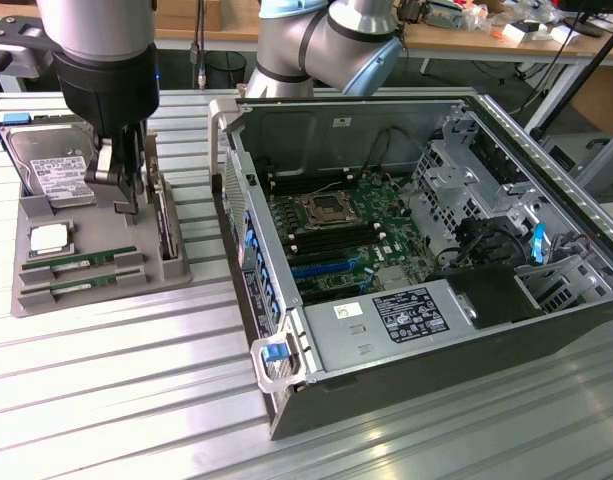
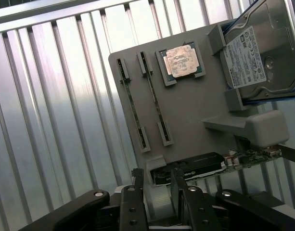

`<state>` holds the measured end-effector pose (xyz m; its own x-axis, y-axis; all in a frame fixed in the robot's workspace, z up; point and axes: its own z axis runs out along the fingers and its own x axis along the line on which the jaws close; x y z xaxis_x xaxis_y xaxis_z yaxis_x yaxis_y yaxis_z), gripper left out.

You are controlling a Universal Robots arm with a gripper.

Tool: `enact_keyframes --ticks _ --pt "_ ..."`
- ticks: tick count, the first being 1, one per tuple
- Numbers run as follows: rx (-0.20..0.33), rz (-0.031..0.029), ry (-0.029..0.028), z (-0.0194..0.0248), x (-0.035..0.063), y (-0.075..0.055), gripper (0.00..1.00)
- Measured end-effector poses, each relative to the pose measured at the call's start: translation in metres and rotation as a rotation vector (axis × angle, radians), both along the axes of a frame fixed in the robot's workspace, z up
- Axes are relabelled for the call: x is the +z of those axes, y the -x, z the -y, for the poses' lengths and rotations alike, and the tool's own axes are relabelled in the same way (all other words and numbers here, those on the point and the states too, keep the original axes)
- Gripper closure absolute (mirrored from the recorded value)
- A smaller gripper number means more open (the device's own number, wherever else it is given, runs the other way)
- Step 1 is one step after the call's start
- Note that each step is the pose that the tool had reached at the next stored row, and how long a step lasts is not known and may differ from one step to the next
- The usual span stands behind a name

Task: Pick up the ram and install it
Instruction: 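Pick up the ram and move it above insertion slot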

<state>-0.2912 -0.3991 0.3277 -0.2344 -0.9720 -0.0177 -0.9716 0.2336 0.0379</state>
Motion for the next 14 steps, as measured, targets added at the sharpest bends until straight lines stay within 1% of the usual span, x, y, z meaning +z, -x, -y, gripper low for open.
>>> enact_keyframes --ticks 5,14 --pt "0.0 0.0 0.0 0.0 -0.0017 0.0 0.64" --pt "0.0 0.0 0.0 0.0 -0.0087 0.0 0.64"
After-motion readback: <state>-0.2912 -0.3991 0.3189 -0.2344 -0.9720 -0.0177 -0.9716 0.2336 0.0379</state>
